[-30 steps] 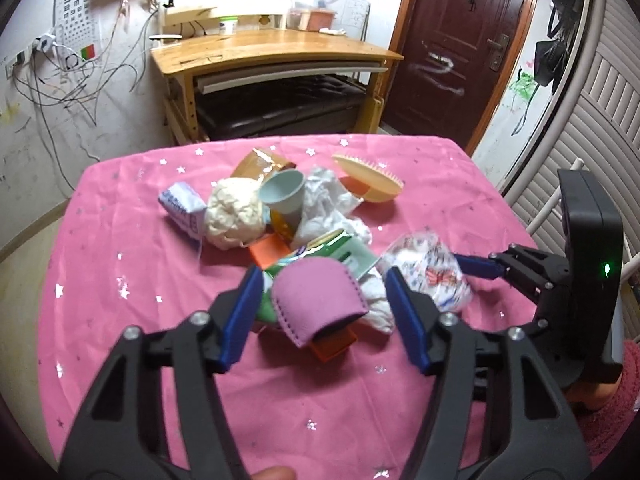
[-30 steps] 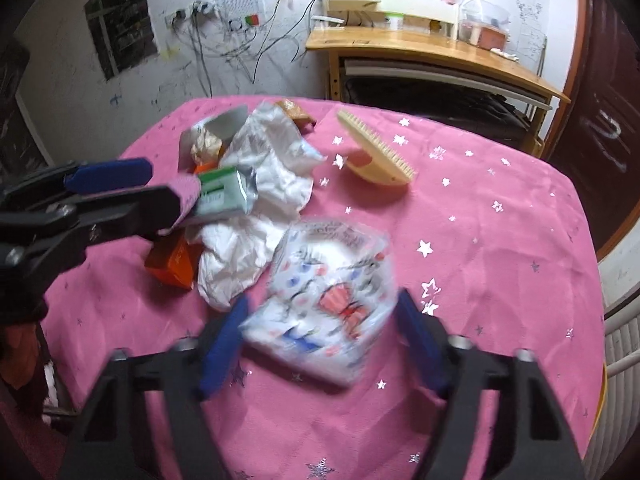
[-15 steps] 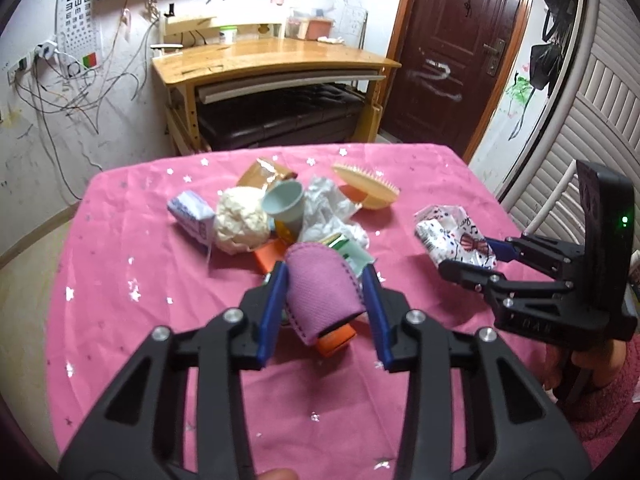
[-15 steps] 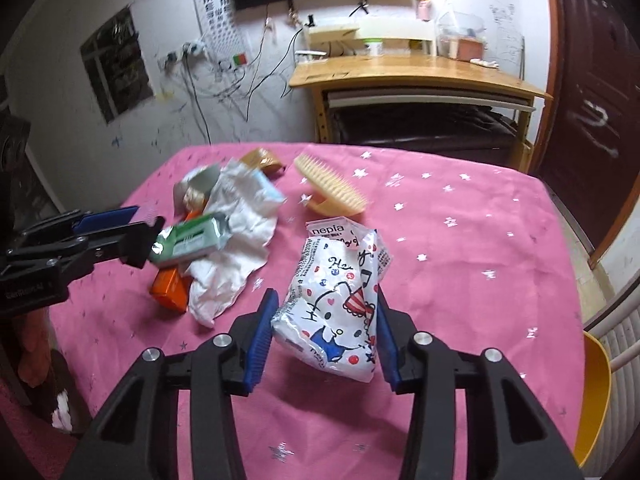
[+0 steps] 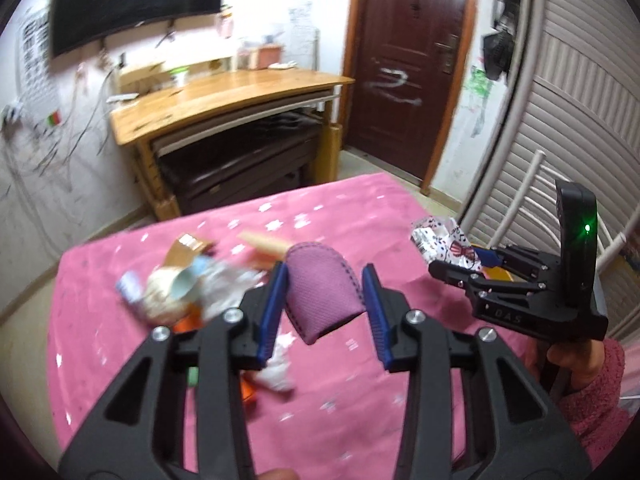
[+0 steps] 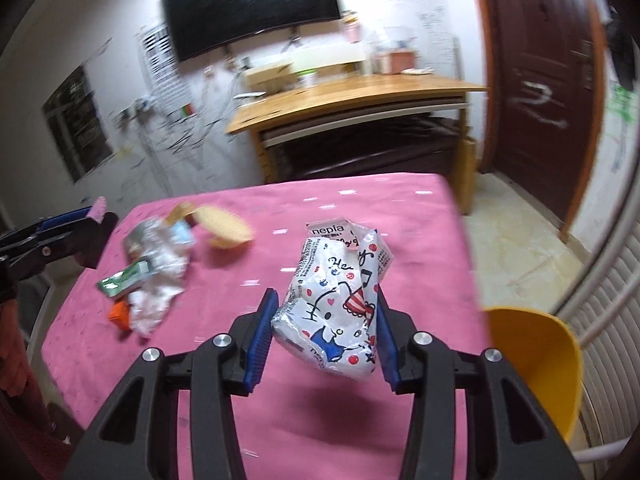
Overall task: Collect trash
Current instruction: 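Carry both items to the yellow bin and open both grippers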
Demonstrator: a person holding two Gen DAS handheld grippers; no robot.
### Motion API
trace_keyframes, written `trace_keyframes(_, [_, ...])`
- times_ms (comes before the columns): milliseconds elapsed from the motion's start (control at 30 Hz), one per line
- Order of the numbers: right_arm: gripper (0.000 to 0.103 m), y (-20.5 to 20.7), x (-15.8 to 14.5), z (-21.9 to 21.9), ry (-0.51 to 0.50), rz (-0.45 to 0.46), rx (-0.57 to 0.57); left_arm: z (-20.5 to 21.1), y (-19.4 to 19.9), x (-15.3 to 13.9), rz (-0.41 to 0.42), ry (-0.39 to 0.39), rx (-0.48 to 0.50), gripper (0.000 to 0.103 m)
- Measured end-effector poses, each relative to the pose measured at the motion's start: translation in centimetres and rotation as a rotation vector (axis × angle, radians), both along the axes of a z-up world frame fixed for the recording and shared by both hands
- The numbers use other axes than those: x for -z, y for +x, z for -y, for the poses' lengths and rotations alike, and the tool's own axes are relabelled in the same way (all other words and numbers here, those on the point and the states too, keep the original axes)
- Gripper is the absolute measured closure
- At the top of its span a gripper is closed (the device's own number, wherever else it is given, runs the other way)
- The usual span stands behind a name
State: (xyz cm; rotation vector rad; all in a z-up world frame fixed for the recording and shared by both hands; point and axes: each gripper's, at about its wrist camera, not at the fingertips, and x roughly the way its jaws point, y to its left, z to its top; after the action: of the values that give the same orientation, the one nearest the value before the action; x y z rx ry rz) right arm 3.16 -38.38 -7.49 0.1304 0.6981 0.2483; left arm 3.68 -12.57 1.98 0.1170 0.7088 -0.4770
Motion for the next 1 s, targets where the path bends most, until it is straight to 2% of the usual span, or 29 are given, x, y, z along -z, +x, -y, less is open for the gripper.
trace_keyframes(200, [0.063, -1.8, 1.3, 7.1, -0.022, 0.002, 0.209, 6.5, 0.8, -0.1, 0.000, 0.031, 0.105, 0.066])
trace_keyframes(367, [0.063, -2.7, 3.1, 11.4, -0.013, -0.017, 0.317, 11.9, 1.5, 0.6, -0.035, 0.029, 0.172, 0.066])
trace_keyframes(600, [0.063, -2.4, 6.3, 14.4, 0.021, -0.071, 0.356, 18.5, 3.5, 2.1, -0.129, 0.017, 0.221, 0.066])
trace_keyframes(800, [0.060, -2.1, 7.8, 15.7, 0.048, -0.125, 0.374, 23.9, 4.1, 3.8, -0.183, 0.043, 0.266, 0.066])
trace_keyframes(1000, [0.055, -2.2, 8.8, 16.7, 0.041, -0.156, 0.403, 26.4, 4.9, 5.2, -0.233, 0.040, 0.271, 0.064])
